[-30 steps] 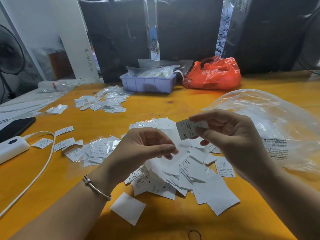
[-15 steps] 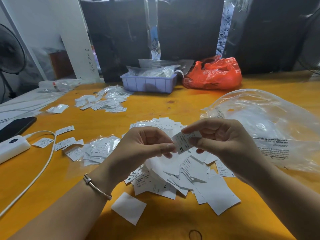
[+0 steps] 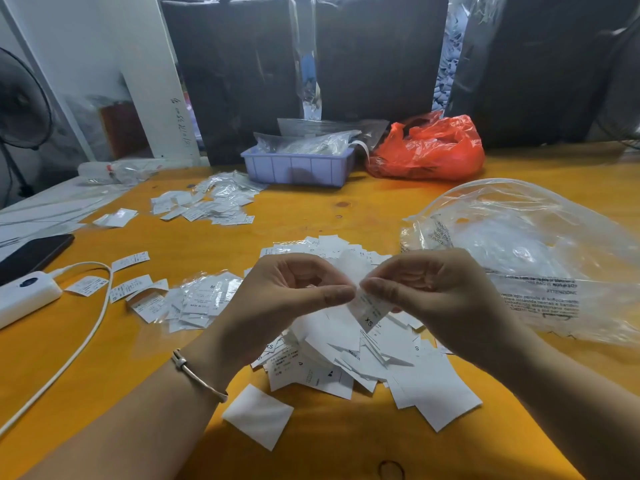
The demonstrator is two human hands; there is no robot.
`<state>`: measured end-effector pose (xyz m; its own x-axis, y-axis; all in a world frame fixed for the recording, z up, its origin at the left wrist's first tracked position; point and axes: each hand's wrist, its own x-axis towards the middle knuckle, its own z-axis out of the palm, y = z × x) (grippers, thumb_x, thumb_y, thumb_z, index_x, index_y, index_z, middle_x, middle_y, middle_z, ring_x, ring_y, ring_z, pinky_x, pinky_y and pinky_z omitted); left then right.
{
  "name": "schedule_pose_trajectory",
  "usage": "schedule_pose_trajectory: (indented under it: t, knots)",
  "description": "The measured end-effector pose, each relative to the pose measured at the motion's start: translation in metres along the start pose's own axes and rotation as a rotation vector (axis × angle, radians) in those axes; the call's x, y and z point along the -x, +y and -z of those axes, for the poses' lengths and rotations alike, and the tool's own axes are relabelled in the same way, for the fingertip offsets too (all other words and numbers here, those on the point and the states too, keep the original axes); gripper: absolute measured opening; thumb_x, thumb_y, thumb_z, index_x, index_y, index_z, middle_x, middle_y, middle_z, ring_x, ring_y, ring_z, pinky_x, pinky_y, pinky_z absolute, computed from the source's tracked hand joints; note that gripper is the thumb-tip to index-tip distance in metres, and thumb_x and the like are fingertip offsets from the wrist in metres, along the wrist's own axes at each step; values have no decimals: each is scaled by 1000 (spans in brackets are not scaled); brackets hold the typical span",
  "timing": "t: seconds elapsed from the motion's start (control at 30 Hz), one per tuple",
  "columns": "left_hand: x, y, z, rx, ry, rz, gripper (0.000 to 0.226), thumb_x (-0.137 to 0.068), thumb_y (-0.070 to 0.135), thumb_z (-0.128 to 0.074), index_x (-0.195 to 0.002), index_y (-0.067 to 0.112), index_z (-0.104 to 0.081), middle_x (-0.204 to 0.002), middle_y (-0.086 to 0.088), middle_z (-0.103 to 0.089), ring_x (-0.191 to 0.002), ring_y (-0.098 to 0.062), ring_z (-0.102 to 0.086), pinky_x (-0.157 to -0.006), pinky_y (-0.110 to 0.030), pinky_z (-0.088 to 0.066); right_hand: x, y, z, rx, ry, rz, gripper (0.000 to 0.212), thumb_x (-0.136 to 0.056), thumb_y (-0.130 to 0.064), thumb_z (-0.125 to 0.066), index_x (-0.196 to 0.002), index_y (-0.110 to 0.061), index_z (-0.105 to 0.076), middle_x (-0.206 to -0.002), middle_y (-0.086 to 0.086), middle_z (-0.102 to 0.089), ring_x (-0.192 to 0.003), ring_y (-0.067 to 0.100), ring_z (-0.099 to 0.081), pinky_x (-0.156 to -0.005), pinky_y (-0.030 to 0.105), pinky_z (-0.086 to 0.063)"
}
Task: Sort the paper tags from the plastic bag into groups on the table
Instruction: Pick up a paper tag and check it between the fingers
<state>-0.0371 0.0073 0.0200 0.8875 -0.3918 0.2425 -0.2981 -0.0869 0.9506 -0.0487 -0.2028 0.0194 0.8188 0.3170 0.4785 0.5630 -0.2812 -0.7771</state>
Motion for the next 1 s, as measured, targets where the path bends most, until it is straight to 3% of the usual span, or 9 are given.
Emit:
schedule_pose_trajectory:
  t: [0.27, 0.33, 0.43, 0.5, 0.6, 0.77, 1.0]
  knots:
    - [0, 0, -3, -144, -24, -18, 16, -79, 27, -75, -89, 16, -79, -84, -3, -77, -76, -16, -72, -68, -18, -53, 0, 6, 1, 209, -73, 7, 5, -83, -26, -71, -81, -24, -75, -75, -12, -73, -72, 4, -68, -64, 26, -55]
    - [1, -1, -3, -151, -12, -21, 18, -79, 26, -74, -90, 14, -79, -81, -3, -77, -72, -16, -73, -64, -16, -52, 0, 3, 0, 210, -77, 24, 9, -82, -31, -71, -83, -23, -76, -76, -13, -73, -70, 2, -67, -61, 20, -52]
    - [2, -1, 0, -94, 33, -15, 17, -75, 26, -76, -87, 15, -80, -80, -4, -78, -73, -17, -74, -63, -18, -53, 0, -2, 6, 137, 73, 51, 18, -81, -38, -67, -89, -25, -75, -82, -13, -75, -73, 2, -69, -61, 20, -54]
    - [2, 0, 1, -41, 56, -9, 17, -72, 25, -78, -84, 15, -81, -79, -7, -77, -71, -17, -73, -63, -19, -53, -1, -5, 11, -53, 240, 55, 11, -86, -16, -67, -91, -23, -74, -86, -8, -76, -75, 5, -70, -62, 23, -56]
    - [2, 1, 0, -22, 48, -9, 14, -72, 24, -79, -83, 15, -81, -78, -7, -77, -71, -16, -73, -63, -19, -53, -1, -12, 16, -198, 354, 121, 26, -84, 5, -65, -97, -16, -73, -90, -2, -76, -73, 7, -69, -60, 18, -53]
    - [4, 2, -1, -49, 34, -7, 17, -71, 29, -79, -83, 17, -81, -79, -6, -77, -72, -16, -73, -65, -20, -54, 0, -22, 16, -353, 270, 159, 23, -78, -5, -65, -99, -12, -71, -87, 3, -76, -77, 12, -69, -60, 21, -54]
    - [4, 1, 0, -57, 11, -3, 14, -72, 30, -79, -83, 21, -81, -79, -5, -77, -72, -16, -72, -66, -19, -54, 2, -20, 11, -227, 189, 164, 18, -80, -7, -66, -96, -15, -72, -90, 2, -76, -84, 17, -71, -61, 21, -54]
